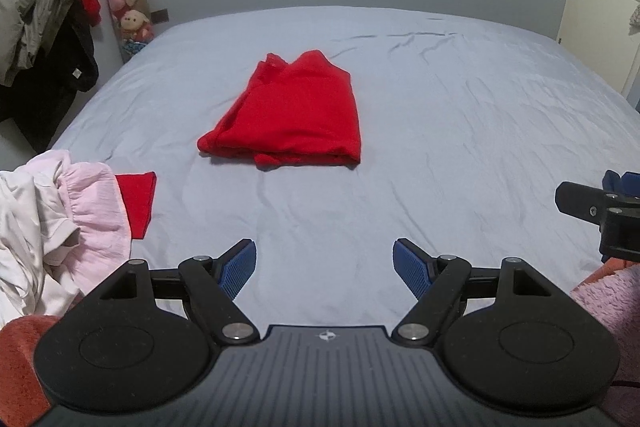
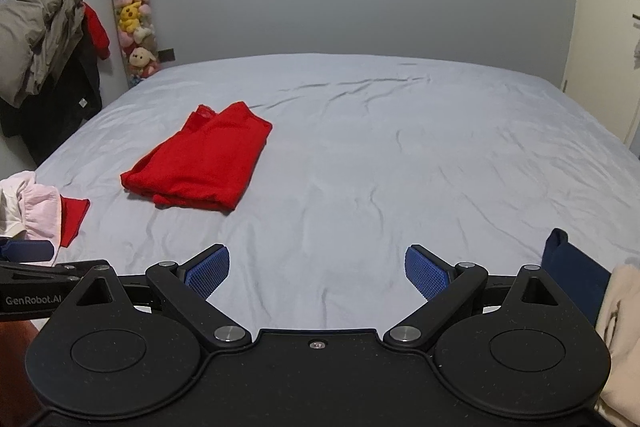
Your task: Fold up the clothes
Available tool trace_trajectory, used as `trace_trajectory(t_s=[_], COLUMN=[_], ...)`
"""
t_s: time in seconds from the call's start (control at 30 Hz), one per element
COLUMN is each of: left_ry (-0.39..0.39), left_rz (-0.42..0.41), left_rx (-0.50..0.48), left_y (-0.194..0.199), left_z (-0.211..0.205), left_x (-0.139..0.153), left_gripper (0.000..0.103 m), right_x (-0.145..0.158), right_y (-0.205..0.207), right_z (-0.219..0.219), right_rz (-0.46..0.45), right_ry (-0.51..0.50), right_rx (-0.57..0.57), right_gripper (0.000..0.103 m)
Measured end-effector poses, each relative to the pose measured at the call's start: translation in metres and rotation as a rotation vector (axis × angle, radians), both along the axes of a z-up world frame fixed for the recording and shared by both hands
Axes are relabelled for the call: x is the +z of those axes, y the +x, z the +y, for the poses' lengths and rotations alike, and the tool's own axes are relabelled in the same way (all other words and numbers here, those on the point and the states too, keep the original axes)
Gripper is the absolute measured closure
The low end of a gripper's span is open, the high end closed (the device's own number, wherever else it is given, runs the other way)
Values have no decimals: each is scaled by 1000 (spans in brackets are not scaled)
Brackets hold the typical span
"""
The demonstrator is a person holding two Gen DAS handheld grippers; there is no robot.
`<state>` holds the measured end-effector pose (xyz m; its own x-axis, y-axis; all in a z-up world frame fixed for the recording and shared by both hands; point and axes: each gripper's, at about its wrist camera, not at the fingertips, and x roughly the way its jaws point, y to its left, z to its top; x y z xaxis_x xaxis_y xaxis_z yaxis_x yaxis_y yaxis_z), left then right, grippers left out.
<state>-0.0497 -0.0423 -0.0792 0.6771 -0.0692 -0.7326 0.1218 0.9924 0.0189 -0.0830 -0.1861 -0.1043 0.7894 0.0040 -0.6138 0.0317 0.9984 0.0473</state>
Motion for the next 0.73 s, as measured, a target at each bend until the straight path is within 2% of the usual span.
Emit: trace_trajectory(t_s=[0.73], left_ry=[18], left_rz=[-25], left_rx=[0], left_y=[-3], left_z=[-13], left_x=[3], left_gripper=[28], right_x=[-1], right_y=[-1], right_z=[1], right_rz=[-1], right_ry=[-4], right_rx=[-3], right_gripper=[9])
